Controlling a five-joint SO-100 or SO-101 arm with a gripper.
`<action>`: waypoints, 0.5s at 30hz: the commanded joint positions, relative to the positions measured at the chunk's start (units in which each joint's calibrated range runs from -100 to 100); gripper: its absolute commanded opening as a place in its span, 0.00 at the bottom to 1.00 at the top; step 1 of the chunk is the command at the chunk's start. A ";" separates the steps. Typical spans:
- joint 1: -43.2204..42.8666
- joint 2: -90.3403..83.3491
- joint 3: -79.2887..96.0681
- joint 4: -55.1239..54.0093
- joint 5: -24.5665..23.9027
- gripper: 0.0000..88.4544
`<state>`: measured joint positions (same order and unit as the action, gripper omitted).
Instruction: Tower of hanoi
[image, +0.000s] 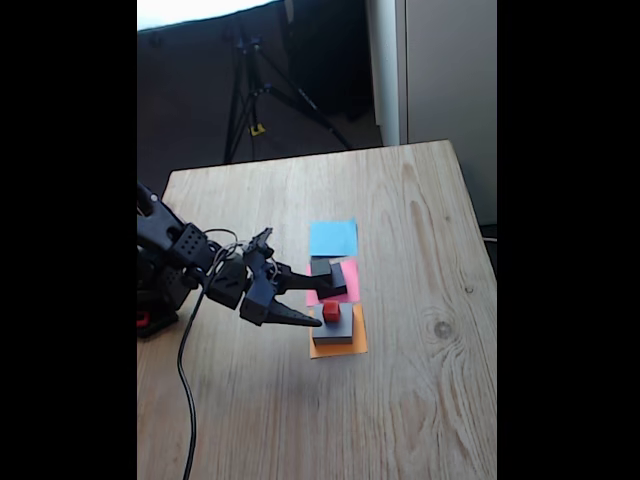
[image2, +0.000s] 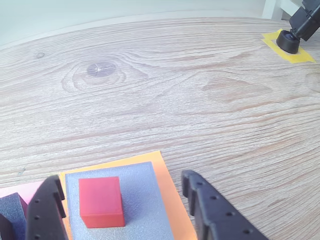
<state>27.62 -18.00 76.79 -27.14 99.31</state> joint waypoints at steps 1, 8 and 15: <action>-1.08 2.18 -0.43 -5.44 0.69 0.32; -2.09 8.01 -0.88 -12.32 0.69 0.32; -2.34 13.15 -1.07 -17.66 0.69 0.31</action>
<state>25.76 -5.43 76.71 -41.71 99.31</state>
